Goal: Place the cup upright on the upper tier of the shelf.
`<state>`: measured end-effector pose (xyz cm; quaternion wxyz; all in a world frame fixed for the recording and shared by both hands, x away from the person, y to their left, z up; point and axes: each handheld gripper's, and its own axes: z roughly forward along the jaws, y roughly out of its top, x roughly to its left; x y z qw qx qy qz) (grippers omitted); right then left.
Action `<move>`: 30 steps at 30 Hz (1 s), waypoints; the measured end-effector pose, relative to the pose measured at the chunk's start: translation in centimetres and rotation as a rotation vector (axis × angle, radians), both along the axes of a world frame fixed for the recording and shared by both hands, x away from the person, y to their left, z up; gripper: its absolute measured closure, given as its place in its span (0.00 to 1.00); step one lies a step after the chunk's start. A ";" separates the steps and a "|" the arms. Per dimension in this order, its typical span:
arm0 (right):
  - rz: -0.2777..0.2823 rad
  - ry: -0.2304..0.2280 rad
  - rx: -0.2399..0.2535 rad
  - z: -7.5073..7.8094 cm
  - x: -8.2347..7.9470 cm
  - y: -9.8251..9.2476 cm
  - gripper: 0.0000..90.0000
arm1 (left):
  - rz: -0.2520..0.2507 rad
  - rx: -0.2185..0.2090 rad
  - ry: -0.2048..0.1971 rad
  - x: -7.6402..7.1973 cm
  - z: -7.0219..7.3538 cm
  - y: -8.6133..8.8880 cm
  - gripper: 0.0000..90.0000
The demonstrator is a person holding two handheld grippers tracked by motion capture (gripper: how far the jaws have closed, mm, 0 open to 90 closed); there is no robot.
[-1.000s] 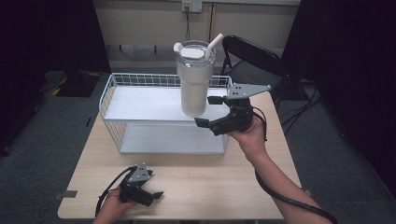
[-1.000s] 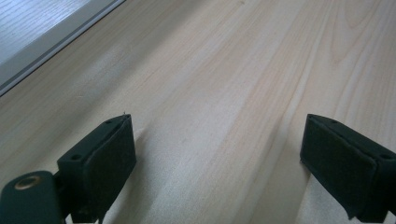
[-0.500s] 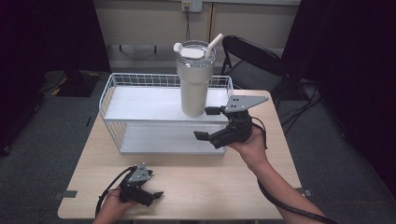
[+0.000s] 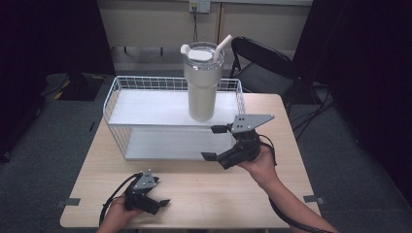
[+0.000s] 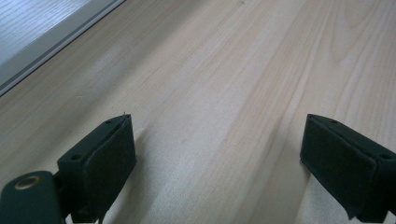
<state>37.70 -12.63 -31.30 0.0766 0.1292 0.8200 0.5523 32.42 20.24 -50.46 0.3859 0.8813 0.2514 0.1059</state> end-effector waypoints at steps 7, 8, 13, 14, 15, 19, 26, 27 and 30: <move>0.017 -0.002 -0.021 -1.4 -0.7 -0.3 0.12 | 0.000 0.000 0.000 0.0 0.0 0.0 0.11; 0.018 0.002 -0.022 -1.7 -0.8 -0.4 0.12 | 0.000 0.000 0.000 0.0 0.0 0.0 0.11; 0.030 -0.003 -0.052 -3.5 -1.5 -0.7 0.12 | 0.000 0.000 0.000 0.0 0.0 0.0 0.11; 0.030 -0.003 -0.052 -3.5 -1.5 -0.7 0.12 | 0.000 0.000 0.000 0.0 0.0 0.0 0.11; 0.032 0.002 -0.055 -3.8 -1.6 -0.7 0.12 | 0.001 0.000 0.000 0.0 0.0 0.0 0.11; 0.036 0.012 -0.060 -5.1 -1.9 -1.1 0.12 | 0.001 0.000 0.000 0.0 0.0 0.0 0.11; 0.023 0.034 -0.063 -7.5 -2.1 -2.4 0.12 | 0.002 0.000 0.000 0.0 0.0 0.0 0.11; 0.023 0.034 -0.063 -7.5 -2.1 -2.4 0.12 | 0.002 0.000 0.000 0.0 0.0 0.0 0.11; 0.015 0.039 -0.062 -8.5 -2.2 -2.9 0.12 | 0.002 0.000 0.000 0.0 0.0 0.0 0.11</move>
